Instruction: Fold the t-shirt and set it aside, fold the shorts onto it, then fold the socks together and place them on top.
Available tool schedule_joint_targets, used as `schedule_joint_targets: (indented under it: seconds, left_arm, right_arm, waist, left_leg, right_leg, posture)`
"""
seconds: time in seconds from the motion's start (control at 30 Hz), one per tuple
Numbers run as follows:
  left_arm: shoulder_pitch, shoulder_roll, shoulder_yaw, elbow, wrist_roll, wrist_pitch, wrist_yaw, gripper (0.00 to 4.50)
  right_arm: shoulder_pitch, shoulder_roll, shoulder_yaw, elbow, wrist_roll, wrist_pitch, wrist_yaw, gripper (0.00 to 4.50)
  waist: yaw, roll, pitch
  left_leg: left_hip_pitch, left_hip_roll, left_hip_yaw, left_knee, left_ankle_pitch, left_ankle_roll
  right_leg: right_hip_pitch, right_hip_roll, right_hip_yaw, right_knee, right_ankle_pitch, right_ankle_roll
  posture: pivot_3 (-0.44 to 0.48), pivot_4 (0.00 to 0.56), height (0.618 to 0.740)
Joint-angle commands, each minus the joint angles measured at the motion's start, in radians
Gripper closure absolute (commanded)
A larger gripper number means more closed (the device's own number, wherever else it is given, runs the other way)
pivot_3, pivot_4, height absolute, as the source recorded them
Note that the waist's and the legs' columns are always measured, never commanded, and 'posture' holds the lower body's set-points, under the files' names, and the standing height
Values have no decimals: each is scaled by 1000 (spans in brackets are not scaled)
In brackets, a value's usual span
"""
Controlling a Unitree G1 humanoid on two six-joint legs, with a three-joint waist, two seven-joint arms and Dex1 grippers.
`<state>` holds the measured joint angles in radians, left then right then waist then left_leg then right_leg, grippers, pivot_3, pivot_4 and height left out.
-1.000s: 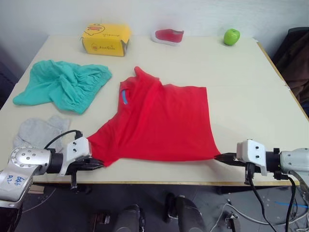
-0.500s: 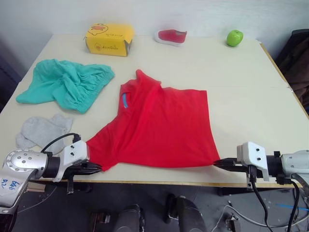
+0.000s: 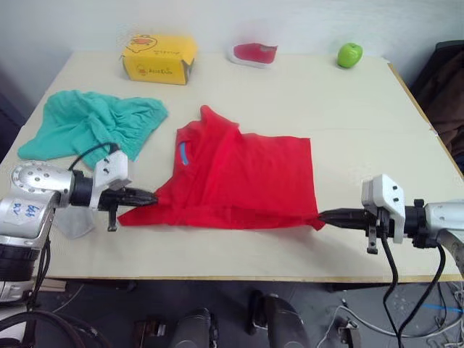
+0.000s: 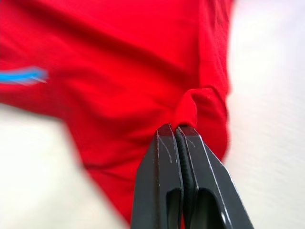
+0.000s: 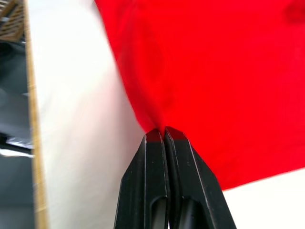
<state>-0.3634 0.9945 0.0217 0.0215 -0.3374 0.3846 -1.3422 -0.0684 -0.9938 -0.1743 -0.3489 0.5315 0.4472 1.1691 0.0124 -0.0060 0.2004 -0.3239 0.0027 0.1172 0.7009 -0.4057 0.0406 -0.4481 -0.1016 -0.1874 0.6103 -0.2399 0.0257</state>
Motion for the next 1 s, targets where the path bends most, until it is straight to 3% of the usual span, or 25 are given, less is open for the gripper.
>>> schedule_joint_targets:
  seconds: [0.03, 0.1, 0.2, 0.37, 0.47, 0.6, 0.7, 1.0]
  left_arm:
    - [138, 54, 64, -195, -150, 120, -81, 4488]
    - [195, 67, 89, -262, -187, 155, -78, 4488]
    - [279, 70, 84, -291, -94, 83, -6, 4488]
    - [288, 45, 102, -253, -41, 35, 89, 4488]
    - [305, 58, 135, -256, -57, 31, 83, 3844]
    - [383, 130, 274, -306, -176, 141, -12, 2657]
    - [430, 167, 334, -248, -142, 61, -63, 1741]
    - [320, 131, 145, -60, 114, -325, -3, 1741]
  right_arm:
    - [71, -29, -58, -74, 27, 2, 35, 4500]
    - [103, -37, -71, -82, 16, -9, 42, 4500]
    - [140, -41, -66, -61, -48, -66, 37, 4500]
    - [131, -23, -45, -55, -71, -83, 20, 4500]
    - [120, -13, -32, -55, -69, -83, 12, 4500]
    - [116, -8, -25, -47, -69, -87, 11, 4500]
    - [112, -5, -21, -38, -69, -92, 13, 4500]
    - [84, 6, -5, -31, -67, -87, 5, 4500]
  waist:
    - [1, 0, 0]
    - [8, 0, 0]
    - [15, 2, 0]
    - [14, 3, 0]
    - [12, 3, 0]
    - [7, 3, 0]
    - [9, 4, 0]
    - [12, 5, -1]
  left_leg:
    - [0, 1, 0, 0, 0, -1]
    - [0, 2, -2, 1, 0, -1]
    - [6, 2, -2, 6, -1, -1]
    - [8, 2, -2, 5, -1, -3]
    - [6, 3, -2, 4, -2, -3]
    - [4, 6, -1, 4, -2, -4]
    - [5, 7, -1, 4, -2, -4]
    - [6, 7, 0, 3, -3, -6]
  right_leg:
    - [0, 1, 0, 0, 0, 0]
    - [1, 1, 2, 0, 0, 0]
    - [6, -1, 4, -1, 1, -1]
    - [7, -2, 5, 1, 0, -2]
    - [4, 0, 4, 3, 0, -3]
    - [4, 4, 4, 1, 0, -3]
    - [4, 4, 4, 0, -1, -4]
    - [4, 4, 4, 1, -1, -5]
  posture:
    - [0, 150, 740]
    - [0, 150, 740]
    - [0, 150, 740]
    - [0, 150, 740]
    - [0, 150, 740]
    - [0, 150, 740]
    - [0, 150, 740]
    - [0, 150, 740]
